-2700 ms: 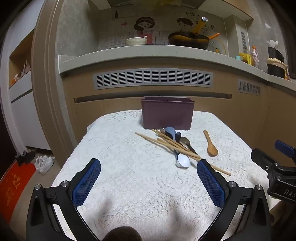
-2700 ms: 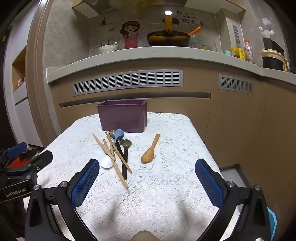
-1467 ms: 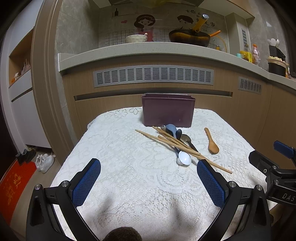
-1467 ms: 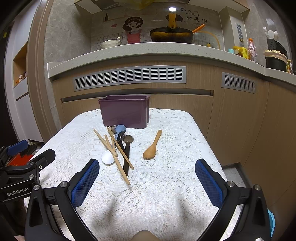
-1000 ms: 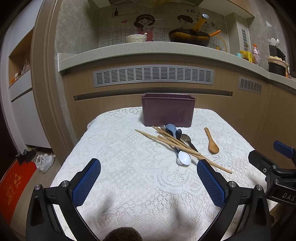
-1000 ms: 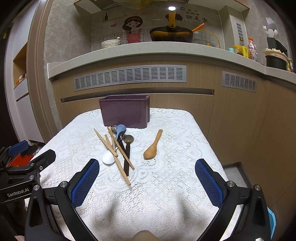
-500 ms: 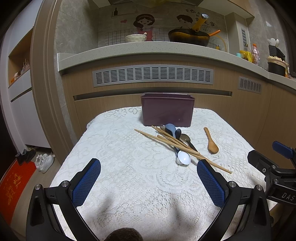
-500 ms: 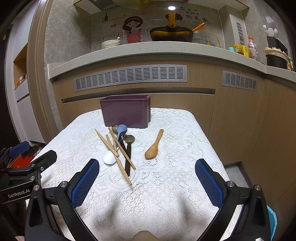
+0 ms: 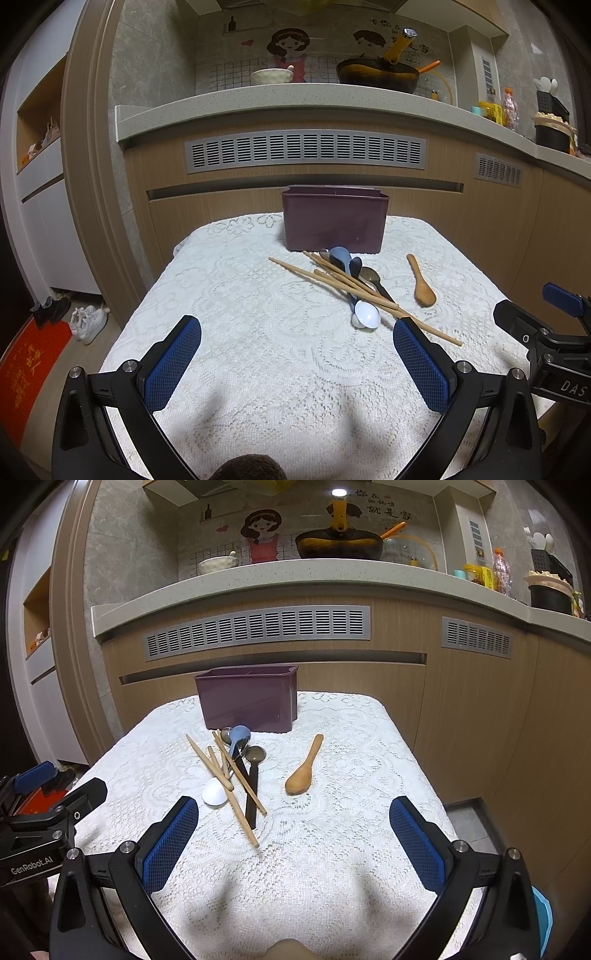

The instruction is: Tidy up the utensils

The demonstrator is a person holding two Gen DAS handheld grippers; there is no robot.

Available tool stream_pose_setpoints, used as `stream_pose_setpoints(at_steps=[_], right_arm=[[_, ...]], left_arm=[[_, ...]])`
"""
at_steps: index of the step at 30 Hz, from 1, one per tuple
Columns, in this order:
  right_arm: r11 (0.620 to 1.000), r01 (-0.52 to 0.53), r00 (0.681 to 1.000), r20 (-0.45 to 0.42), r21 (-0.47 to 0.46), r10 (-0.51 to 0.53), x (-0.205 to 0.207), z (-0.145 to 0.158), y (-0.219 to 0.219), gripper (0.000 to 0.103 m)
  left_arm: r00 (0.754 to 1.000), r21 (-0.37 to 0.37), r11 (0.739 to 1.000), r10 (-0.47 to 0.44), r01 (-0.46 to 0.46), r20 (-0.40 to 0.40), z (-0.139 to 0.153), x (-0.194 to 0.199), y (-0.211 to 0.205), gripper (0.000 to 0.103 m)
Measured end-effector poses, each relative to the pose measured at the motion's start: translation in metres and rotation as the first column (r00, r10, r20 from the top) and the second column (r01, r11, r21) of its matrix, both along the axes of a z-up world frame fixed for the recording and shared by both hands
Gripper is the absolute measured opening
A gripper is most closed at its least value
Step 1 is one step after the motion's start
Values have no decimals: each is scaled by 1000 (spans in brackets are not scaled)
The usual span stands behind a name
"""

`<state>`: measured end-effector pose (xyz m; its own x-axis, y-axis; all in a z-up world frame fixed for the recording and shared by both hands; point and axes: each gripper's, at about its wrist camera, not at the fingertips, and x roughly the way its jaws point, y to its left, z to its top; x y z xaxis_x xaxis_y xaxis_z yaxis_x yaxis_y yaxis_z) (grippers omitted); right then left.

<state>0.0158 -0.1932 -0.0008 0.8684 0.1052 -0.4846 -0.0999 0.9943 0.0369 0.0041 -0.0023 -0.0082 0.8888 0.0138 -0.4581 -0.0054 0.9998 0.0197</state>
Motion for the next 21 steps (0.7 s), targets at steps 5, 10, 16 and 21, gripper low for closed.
stream_pose_setpoints(at_steps=[5,10,16,21], right_arm=[[1000,0,1000,-5,0,0,1,0,0,102],[1000,-2,1000,-7,-1,2,1,0,0,102],[1000,-3,1000,-4,-5,3,5,2,-2,102],[1000,6,1000,12,-27,-5,21,7,-3,102]], left_arm=[[1000,-2,1000,1,-1,-5,0,1,-1,103],[1000,-6,1000,3,-3,-15,1,3,2,103],[999,-25,1000,-3,2,-41,3,13,6,103],[999,-18,1000,-2,1,-48,8,35,7,103]])
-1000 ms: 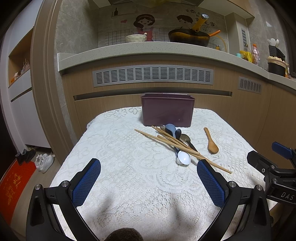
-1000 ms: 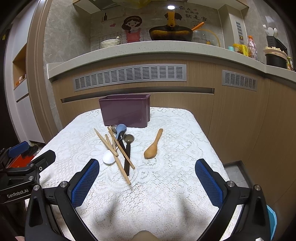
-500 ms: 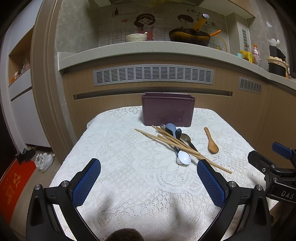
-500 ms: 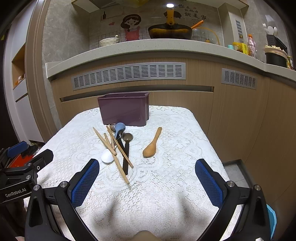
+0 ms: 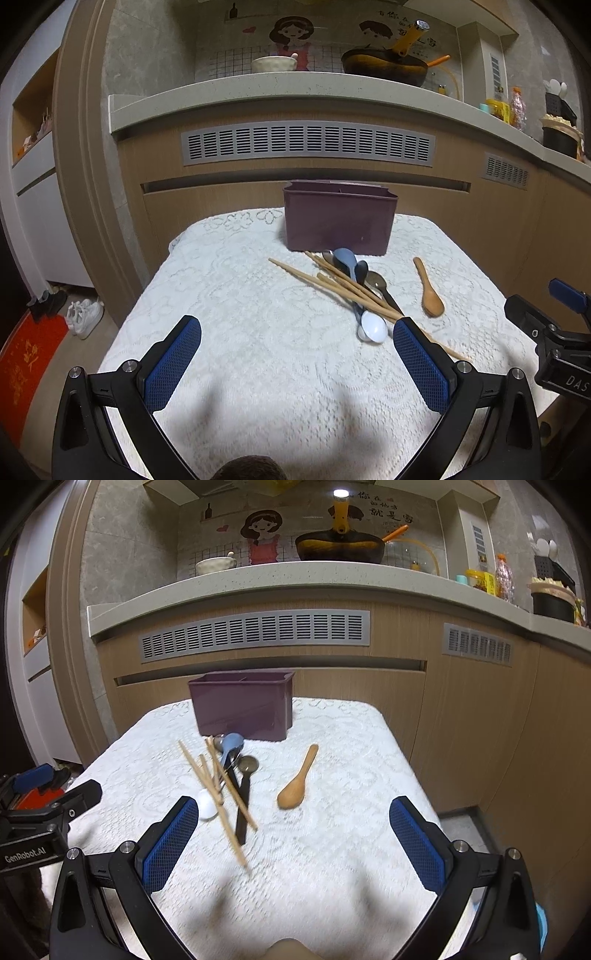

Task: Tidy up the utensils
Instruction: 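Reach the right gripper down and grasp the blue plastic spoon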

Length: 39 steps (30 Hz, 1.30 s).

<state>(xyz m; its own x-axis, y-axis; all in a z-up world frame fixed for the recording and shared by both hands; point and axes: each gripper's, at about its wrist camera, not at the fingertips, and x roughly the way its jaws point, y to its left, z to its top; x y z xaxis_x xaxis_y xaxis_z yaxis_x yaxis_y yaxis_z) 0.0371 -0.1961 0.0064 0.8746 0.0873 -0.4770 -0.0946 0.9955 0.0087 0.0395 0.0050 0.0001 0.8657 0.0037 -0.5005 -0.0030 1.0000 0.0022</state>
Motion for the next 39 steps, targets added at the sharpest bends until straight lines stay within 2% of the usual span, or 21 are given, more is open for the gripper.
stream_pose_setpoints(at_steps=[7,12,17,20,22,26,29,31,33,39], right_arm=[[1000,-17,999,-41,-16,17,49,2,-6,102],[999,-37,995,-97,-40,33,91,-7,-4,102],[996,-76,987,-146,-45,68,125,-11,5,102],[992,-113,978,-181,-48,103,145,-13,17,92],[988,-148,967,-215,-52,134,160,-17,28,81],[980,-199,940,-285,-17,186,188,-29,49,78],[975,-220,908,-361,21,213,215,-45,64,70],[971,-234,877,-422,42,230,232,-57,74,57],[968,-248,857,-457,36,237,244,-67,85,53],[962,-273,837,-492,3,239,269,-81,110,53]], left_arm=[[999,29,1000,1,1,-49,0,54,2,103],[993,-17,1000,-20,18,-113,-5,90,4,103],[989,-27,999,-27,23,-148,-12,111,8,103],[986,-31,999,-14,9,-167,-17,122,19,103],[984,-37,999,2,-8,-177,-20,126,28,103],[978,-62,997,33,-47,-205,-28,137,52,103],[975,-81,996,18,-37,-221,-32,140,66,103],[972,-83,996,4,-24,-235,-35,142,71,103],[969,-84,996,-2,-20,-247,-39,143,76,103],[967,-91,995,15,-39,-253,-42,145,86,103]])
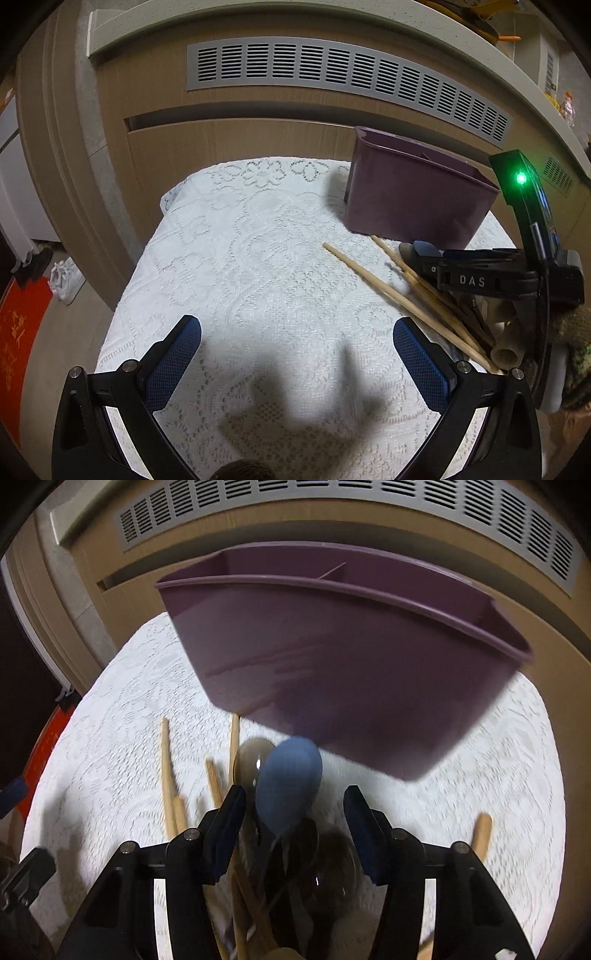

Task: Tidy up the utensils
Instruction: 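Reach the right gripper down and grasp the blue plastic spoon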

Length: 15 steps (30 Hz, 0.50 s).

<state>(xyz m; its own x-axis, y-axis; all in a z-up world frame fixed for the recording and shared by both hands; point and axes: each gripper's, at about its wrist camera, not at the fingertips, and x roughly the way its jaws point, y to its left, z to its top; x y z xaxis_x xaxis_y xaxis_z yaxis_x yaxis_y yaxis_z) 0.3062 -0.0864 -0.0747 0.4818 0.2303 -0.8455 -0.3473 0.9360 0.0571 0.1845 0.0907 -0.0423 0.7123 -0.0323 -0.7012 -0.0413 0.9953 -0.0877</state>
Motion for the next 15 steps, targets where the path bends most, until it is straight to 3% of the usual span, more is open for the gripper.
stream_pose_setpoints(at_steps=[3,6,10,15], right_arm=[[1000,-6,1000,-12,7,6,8,-1,4,50],[999,-34,999,-36,11,34,14,-3,6,35],[998,-37,999,-25,43,38,8,3,-3,34],[993,-30,998,57,113,23,-20,36,-31,30]], left_arm=[[1000,-9,1000,1,-1,-15,-2,3,1,103],[1000,-16,1000,-1,1,-20,-3,5,-2,103],[1000,-1,1000,-17,17,-12,-2,7,-9,103],[998,-29,998,-58,57,-38,-2,14,-23,103]])
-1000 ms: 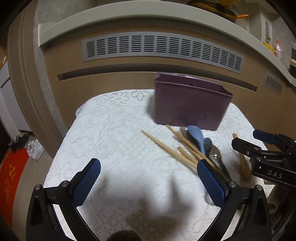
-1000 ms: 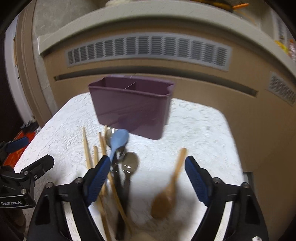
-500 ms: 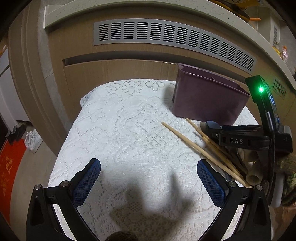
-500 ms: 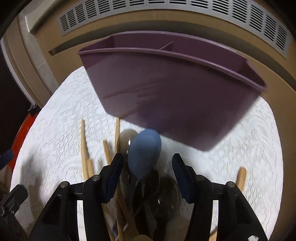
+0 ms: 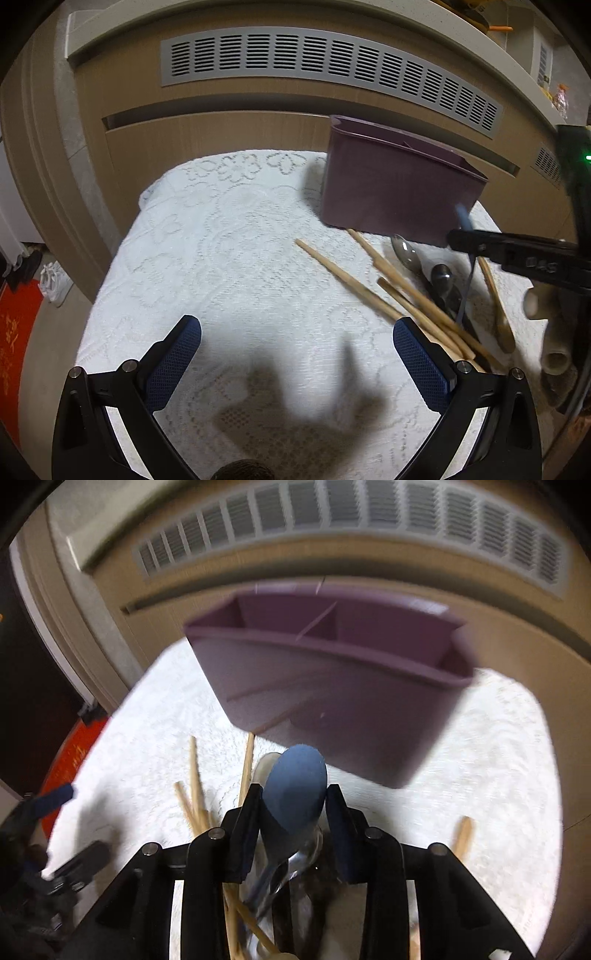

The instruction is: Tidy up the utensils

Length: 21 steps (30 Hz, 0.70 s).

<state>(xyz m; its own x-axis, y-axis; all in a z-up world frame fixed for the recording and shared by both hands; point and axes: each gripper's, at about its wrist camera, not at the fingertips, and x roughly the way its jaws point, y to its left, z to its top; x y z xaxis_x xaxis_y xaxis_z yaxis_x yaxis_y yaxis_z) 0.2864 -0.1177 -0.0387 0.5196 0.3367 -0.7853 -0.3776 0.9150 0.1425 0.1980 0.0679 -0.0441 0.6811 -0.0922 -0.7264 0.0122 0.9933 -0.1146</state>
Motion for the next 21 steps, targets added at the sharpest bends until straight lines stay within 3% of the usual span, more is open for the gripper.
stream_pose_setpoints(at_steps=[2,3,4,9,14,17,19,21], right_arm=[[1000,15,999,40,23,-16,-14,17,-16,26],[999,23,998,51,31,-24,-18,23,-23,14],[999,33,997,63,39,-36,-22,29,-30,12],[996,63,990,119,58,-70,-41,47,-64,11],[993,75,990,111,90,-85,-49,42,-86,11],[989,97,988,110,109,-109,-53,38,-100,11],[988,108,987,109,114,-121,-56,35,-106,11],[986,118,985,112,114,-131,-60,32,-111,12]], left_arm=[[1000,-20,1000,-24,24,-12,1,4,-9,103],[999,-30,999,-36,35,-15,1,6,-14,103],[999,-39,998,-47,46,-15,3,8,-19,103],[997,-48,996,-76,77,21,18,17,-42,103],[990,-107,984,-141,140,-1,23,50,-63,102],[984,-102,983,-162,154,-79,7,77,-79,85],[977,-120,983,-159,142,-145,-6,93,-85,64],[975,-150,981,-147,122,-167,-15,101,-87,63]])
